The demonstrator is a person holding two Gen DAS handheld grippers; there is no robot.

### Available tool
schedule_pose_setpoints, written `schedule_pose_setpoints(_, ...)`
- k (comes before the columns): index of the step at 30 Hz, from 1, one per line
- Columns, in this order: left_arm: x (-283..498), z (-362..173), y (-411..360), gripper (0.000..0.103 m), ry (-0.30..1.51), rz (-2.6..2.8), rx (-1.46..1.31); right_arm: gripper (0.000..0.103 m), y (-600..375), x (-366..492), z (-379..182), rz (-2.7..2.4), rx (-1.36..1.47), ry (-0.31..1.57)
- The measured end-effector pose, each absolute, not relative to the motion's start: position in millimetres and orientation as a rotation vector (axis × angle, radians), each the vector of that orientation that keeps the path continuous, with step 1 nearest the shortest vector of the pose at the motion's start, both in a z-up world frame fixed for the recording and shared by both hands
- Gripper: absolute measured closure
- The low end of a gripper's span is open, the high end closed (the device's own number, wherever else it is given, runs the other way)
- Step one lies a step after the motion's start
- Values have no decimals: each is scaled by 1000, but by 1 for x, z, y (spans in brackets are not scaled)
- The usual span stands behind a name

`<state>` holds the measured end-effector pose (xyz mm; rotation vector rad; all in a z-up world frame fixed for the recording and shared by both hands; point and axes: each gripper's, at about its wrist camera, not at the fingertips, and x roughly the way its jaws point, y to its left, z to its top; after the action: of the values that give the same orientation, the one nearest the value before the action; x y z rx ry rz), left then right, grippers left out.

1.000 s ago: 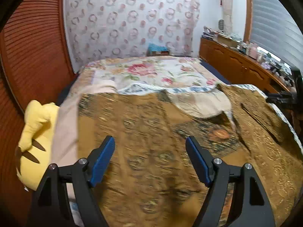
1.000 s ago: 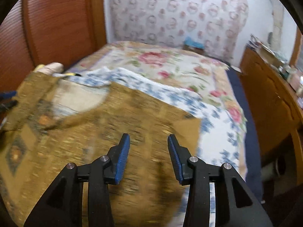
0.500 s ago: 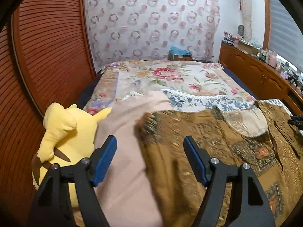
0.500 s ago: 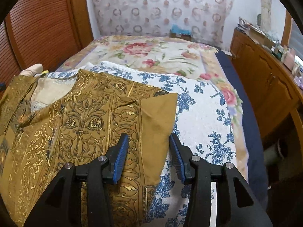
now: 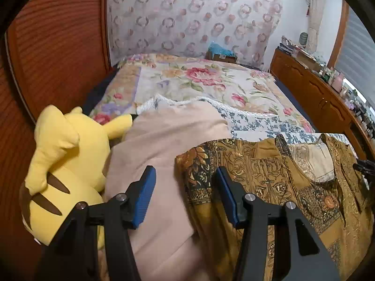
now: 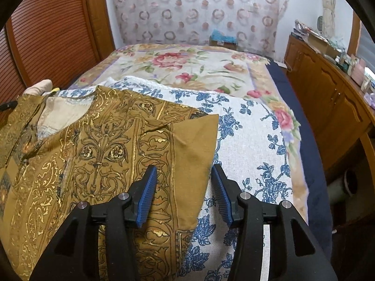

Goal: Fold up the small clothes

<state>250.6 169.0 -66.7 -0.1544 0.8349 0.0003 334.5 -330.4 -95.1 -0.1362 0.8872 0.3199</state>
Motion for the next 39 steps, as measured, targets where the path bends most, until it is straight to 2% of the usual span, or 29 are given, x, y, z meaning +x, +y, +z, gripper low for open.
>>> schedule_pose_setpoints(4,247,-69,163,50,837,-17,-162,54,-331,334,-95,321,-134,887)
schedule_pose_setpoints(8,245,-69,155,56,840,-35,-152,54,-331,335,-95,320,-135,888)
schedule_pose_setpoints(15,245,-65,153,57,837,-50,-147,54,-339,340,-93,302,-136,893)
schedule_pose_setpoints(16,245,-65,153,59,837,-53,-149,54,-342,342,-93,286,-138,895)
schedule_pose_setpoints(19,244,-64,154,78,831,-81,-184,54,-350,350,-92,275,-119,904)
schedule_pose_setpoints(24,242,-63,153,82,827,-90,-204,54,-355,361,-89,303,-74,933)
schedule_pose_setpoints(28,237,-57,147,97,817,-113,-208,74,-329,357,-88,356,-141,941)
schedule_pose_setpoints(29,235,-54,143,100,812,-125,-206,87,-321,354,-88,362,-166,938)
schedule_pose_setpoints(30,233,-51,140,100,805,-133,-200,94,-314,352,-87,374,-186,937)
schedule_pose_setpoints(32,224,-43,131,100,783,-133,-181,100,-302,343,-81,383,-218,908)
schedule_pose_setpoints(39,186,-20,107,101,706,-152,-137,102,-292,298,-36,449,-167,782)
